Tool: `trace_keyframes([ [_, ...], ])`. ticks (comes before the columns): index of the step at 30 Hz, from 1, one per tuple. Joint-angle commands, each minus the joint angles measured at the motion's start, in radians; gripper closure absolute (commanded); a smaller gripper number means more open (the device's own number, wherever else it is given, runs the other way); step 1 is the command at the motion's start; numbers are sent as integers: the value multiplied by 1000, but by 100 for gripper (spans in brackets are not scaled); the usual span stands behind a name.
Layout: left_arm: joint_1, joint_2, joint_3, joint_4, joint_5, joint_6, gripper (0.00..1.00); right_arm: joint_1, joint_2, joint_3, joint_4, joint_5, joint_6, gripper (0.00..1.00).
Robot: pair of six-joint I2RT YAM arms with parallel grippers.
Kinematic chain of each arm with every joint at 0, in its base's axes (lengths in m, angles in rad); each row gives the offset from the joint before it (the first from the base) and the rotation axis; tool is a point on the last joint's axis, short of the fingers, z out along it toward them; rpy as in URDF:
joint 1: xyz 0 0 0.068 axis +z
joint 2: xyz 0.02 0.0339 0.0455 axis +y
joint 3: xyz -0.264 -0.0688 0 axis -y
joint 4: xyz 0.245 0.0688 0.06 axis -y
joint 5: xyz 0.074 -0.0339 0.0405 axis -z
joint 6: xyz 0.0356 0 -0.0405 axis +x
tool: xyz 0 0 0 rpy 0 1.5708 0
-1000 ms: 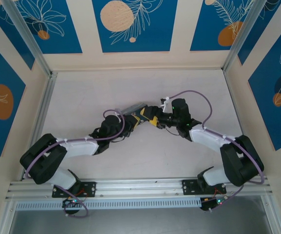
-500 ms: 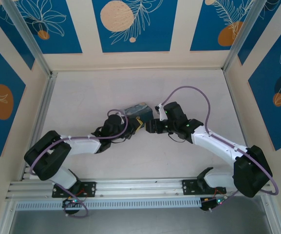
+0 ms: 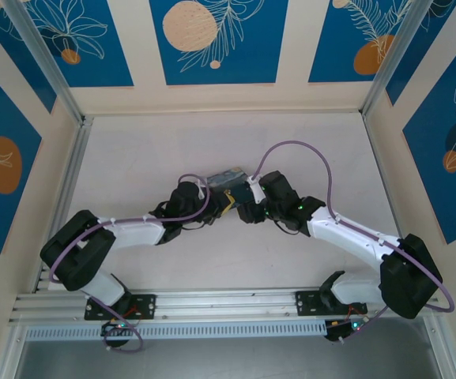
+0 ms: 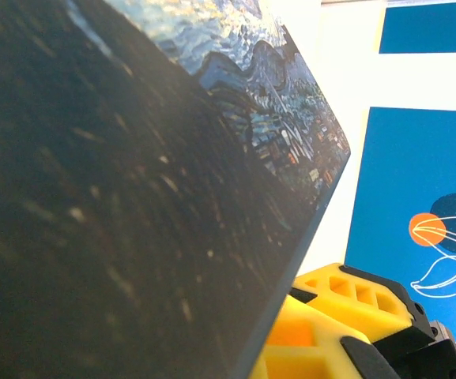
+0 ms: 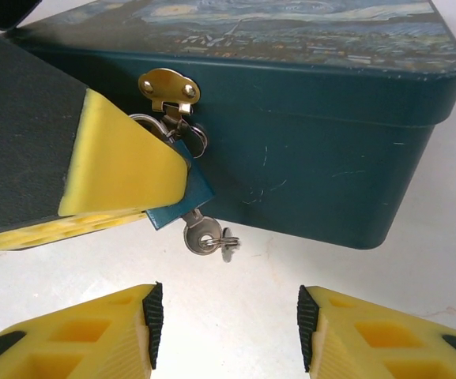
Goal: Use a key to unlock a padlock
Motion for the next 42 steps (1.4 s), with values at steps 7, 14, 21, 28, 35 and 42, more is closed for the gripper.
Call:
trace_keyframes([
  [7, 8, 6, 58, 7, 48, 22, 100, 13, 39, -2, 55, -16, -53, 50],
  [14, 7, 8, 63, 7, 50, 22, 100, 17, 75, 13, 58, -10, -65, 53],
  [21, 8, 10, 62, 11, 54, 22, 100, 10, 102, 39, 70, -8, -64, 58],
  [28, 7, 14, 62, 14, 61, 23, 100, -9, 122, 61, 88, -32, -45, 71],
  [35, 8, 23, 56, 24, 68, 21, 100, -40, 109, 60, 91, -139, -19, 91],
  [42, 8, 31, 57, 29, 68, 20, 100, -74, 70, 36, 84, -255, 7, 70],
])
